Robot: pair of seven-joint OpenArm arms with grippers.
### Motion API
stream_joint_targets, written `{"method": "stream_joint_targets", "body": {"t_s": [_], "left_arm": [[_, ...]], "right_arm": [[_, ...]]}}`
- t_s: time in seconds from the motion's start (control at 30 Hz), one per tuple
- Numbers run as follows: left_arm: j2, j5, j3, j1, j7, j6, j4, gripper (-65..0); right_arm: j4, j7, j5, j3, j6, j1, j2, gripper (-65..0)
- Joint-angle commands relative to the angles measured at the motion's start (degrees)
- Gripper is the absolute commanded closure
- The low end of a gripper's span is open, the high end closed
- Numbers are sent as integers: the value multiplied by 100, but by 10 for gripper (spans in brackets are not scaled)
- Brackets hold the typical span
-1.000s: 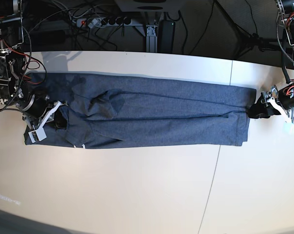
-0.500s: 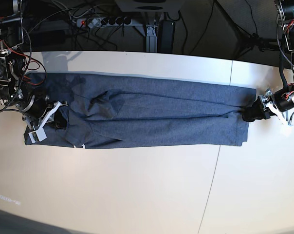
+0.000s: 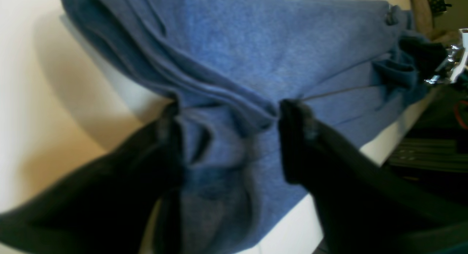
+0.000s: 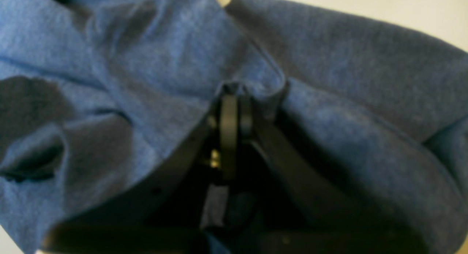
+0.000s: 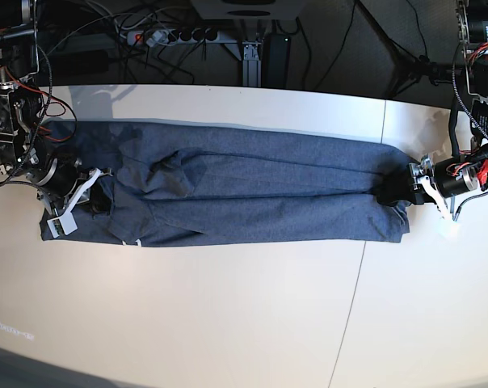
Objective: Fold the T-shirt properly
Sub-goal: 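Pull the shirt ends apart with both grippers to straighten the strip, then lift the shirt end with the left gripper and fold it toward the right gripper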
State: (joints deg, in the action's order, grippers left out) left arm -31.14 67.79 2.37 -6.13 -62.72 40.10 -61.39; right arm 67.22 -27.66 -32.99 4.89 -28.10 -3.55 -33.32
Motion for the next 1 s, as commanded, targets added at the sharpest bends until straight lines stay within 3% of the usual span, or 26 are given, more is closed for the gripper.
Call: {"method": "stream_joint_targets", "body": {"t_s": [0.0,0.07,0.3,0.53,0.87,0.9,0.97], "left_arm": [[-81,-4,0,-52,-92,-10,-24,-175],[-79,-164,0,-52,22,-10,-24,0],[-225,-1307,46,-57,638,-10,-26,0],[-461,-1316,243,-52,629,-10,-26,0],[-483,-1279,243,-52,588,-10,-26,0],[-496,-1279,243,-52,586,-10,-26,0],[-525,-1281,245,-52,553,-10,-26,0]], "right_arm": [[-70,-564,358,11,-426,42,-83,0],[-70,-562,358,11,-426,42,-83,0],[-70,-557,348,11,-426,42,-83,0],[42,-538,-247,4,-426,37,-79,0],[1327,-614,-389,-229,-426,37,-81,0],[1471,-654,-389,-262,-426,37,-81,-5],[1749,-715,-389,-313,-426,37,-81,-101]]}}
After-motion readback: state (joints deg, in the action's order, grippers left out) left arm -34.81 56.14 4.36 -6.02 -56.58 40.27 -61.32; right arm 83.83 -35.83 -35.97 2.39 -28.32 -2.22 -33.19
